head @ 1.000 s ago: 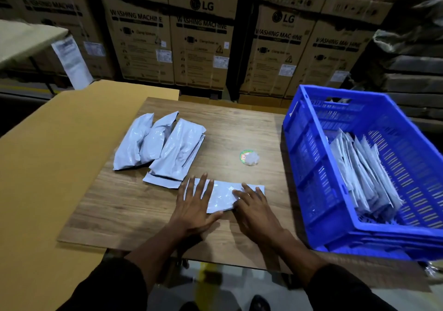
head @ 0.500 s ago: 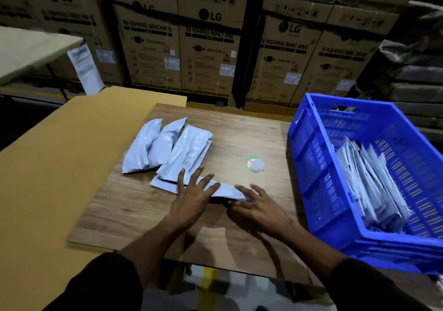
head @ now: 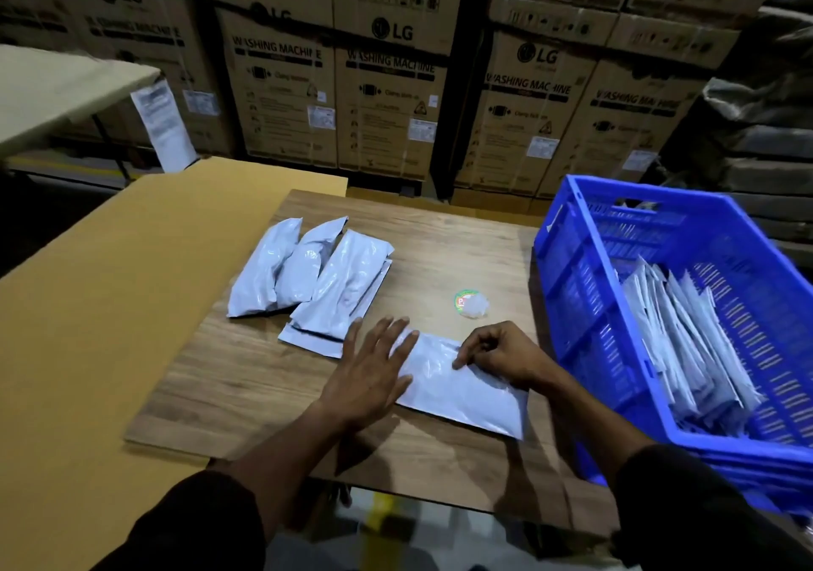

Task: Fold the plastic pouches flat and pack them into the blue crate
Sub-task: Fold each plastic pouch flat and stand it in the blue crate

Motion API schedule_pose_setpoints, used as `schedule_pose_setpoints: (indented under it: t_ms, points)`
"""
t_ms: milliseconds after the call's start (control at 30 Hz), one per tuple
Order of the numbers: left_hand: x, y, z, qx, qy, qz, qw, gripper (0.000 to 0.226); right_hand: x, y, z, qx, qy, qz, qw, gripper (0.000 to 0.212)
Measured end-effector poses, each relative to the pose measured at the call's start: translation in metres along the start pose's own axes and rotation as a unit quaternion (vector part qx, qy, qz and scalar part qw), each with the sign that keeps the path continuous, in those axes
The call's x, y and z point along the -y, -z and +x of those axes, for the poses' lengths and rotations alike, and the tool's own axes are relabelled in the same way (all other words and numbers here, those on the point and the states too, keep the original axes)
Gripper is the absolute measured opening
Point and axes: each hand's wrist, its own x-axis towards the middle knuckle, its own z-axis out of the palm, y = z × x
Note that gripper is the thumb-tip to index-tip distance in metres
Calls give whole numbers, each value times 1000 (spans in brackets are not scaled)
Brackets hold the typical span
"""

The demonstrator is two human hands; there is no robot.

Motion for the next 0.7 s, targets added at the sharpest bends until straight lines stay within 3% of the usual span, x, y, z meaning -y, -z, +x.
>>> schedule_pose_setpoints:
  t_ms: [67, 133, 233, 333, 467, 700]
  points:
    - [-5, -15, -5, 61, -2, -2, 998, 61, -8, -2, 7, -25, -20, -82, 996, 35]
    - [-11, -26, -9, 89, 17, -8, 996, 61, -11, -11, 8, -92, -39, -227, 969, 29]
    - [-19, -28, -7, 67, 40, -1, 997, 63, -20, -46, 1, -179, 44, -305, 934, 28]
    - [-27, -27, 1, 16, 16, -18, 1000, 56, -34, -90, -9, -155, 128, -338, 919, 39]
    - [-42, -37, 7, 13, 1, -95, 995, 53, -53, -116, -19, -114, 115, -404, 900, 55]
    - [-50, -45, -5, 14, 86, -141, 986, 58, -51, -120, -20, -89, 77, -432, 894, 60]
